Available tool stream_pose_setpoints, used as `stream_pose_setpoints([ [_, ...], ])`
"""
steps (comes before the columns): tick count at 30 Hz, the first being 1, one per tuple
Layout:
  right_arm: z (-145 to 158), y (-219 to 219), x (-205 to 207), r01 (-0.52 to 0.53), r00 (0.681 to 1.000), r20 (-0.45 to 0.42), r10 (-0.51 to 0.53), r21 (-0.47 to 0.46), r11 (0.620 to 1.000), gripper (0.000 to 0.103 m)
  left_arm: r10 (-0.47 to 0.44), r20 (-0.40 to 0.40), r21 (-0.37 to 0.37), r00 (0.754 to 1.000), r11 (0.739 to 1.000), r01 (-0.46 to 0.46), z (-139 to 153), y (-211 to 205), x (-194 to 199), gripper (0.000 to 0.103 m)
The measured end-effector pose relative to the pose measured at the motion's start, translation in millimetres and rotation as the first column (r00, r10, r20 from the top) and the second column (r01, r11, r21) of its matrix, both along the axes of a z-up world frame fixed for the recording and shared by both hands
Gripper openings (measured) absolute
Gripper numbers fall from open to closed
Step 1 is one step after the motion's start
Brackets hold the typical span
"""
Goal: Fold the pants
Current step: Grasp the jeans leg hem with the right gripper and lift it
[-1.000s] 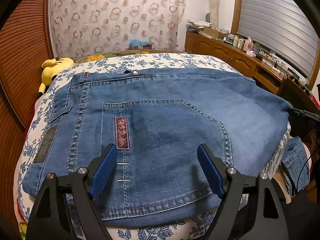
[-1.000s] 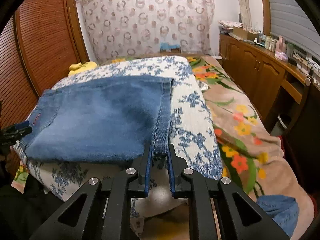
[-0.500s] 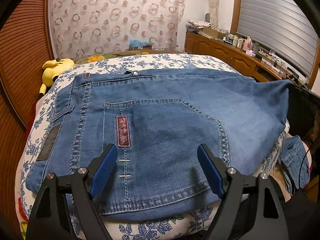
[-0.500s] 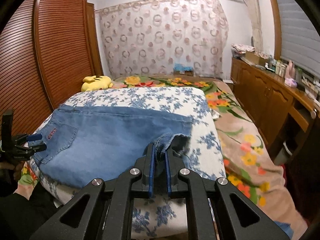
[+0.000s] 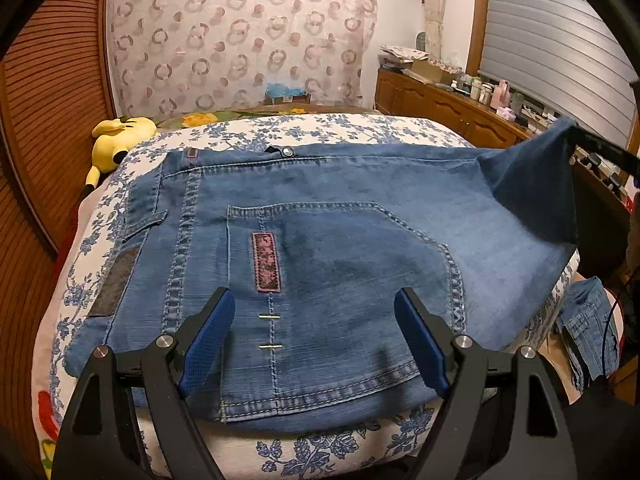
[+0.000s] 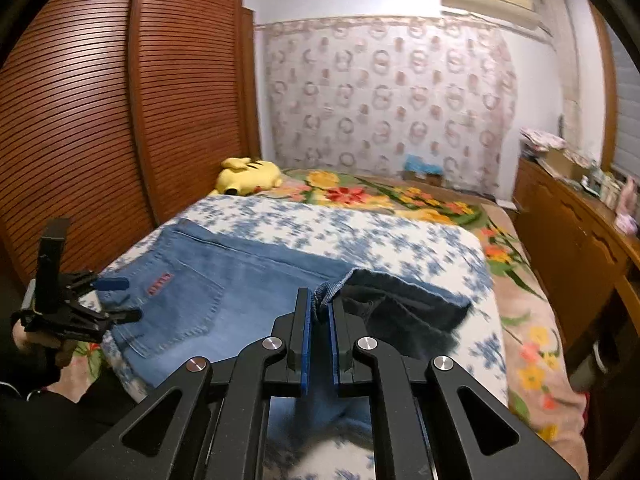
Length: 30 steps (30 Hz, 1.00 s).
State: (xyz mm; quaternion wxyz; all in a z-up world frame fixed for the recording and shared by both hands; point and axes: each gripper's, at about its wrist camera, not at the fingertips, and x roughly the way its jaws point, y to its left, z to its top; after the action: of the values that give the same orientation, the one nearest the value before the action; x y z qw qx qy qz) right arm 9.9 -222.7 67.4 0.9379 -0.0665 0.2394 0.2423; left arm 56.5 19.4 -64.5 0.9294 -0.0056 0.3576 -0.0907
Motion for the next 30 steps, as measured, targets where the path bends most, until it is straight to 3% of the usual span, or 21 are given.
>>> stream_pose_setpoints([
  [17, 3.6, 87.2, 46.7, -0.283, 0.959, 0.038, 0.282, 0.005, 0.959, 0.007, 0.073, 0.008, 0.003, 0.997, 0.997, -0.073, 3.5, 34.5, -12.5, 0.083],
  [26, -35.1, 90.6, 92.3, -0.326, 0.94, -0.109, 0.324, 0.0, 0.945, 0.008, 0.102, -0.006, -0.014, 0.995, 0.995, -0.102, -3.8, 49.5, -11.6, 0.083],
  [30, -40.4, 78.6, 109.5, -0.304, 0.946, -0.12, 0.301, 0.0, 0.953, 0.025, 0.092, -0.007, -0.016, 0.996, 0.996, -0.092, -4.5, 45.7, -11.1, 0.083],
])
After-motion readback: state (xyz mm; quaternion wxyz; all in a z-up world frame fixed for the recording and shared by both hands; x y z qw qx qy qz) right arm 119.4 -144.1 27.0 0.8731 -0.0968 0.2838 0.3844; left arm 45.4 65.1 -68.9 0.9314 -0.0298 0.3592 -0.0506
